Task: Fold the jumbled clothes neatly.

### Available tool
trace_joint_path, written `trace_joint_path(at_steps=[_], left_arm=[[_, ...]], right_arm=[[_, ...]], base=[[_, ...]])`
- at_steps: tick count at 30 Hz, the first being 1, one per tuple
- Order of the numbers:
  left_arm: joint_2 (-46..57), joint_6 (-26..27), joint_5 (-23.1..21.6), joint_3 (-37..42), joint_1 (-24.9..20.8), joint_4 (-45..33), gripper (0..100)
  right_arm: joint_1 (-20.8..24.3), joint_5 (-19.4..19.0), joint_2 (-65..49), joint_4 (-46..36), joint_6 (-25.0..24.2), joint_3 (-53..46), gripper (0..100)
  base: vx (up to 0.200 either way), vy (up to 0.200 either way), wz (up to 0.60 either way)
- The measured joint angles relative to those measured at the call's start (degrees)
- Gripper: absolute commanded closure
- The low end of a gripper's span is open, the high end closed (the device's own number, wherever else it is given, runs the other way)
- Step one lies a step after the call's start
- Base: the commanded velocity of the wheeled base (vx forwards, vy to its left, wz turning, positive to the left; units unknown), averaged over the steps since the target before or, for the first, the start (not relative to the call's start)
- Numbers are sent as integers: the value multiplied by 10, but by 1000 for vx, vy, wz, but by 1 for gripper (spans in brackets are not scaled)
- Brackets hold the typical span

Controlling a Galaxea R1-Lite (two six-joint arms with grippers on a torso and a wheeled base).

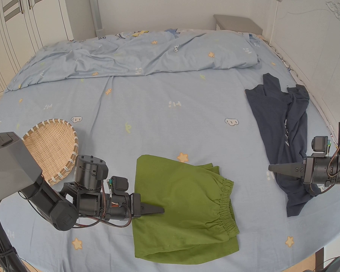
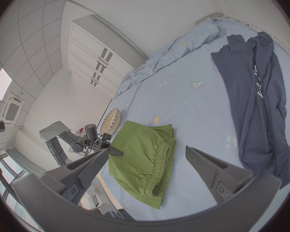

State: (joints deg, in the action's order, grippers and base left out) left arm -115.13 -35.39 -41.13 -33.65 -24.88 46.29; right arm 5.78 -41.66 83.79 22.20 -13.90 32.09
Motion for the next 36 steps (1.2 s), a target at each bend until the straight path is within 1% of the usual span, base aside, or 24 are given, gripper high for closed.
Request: trace_joint_path(at_steps=[19,27,29,31,33,36], left_arm=[[5,4,0,3,-4,0,100],[14,18,0,-9,-9,-9,100],[23,22,0,-27,-13,-37,100],[31,28,0,-56,-15,-81,100],[40,40,0,-90,-19,-144,100],[51,73,1,-148,-21,-256,100]], right_arm=[[4,0,-5,0,0,-1,0],[4,0,-7,0,0,-1,0],[4,0,-7,0,0,-1,0],[4,0,-7,0,0,-1,0],[4,0,-7,0,0,-1,0],[3,1,-7,0,0,-1,0]], base=[[0,200,0],[0,0,0],[0,0,0],[0,0,0],[0,0,0],[0,0,0]])
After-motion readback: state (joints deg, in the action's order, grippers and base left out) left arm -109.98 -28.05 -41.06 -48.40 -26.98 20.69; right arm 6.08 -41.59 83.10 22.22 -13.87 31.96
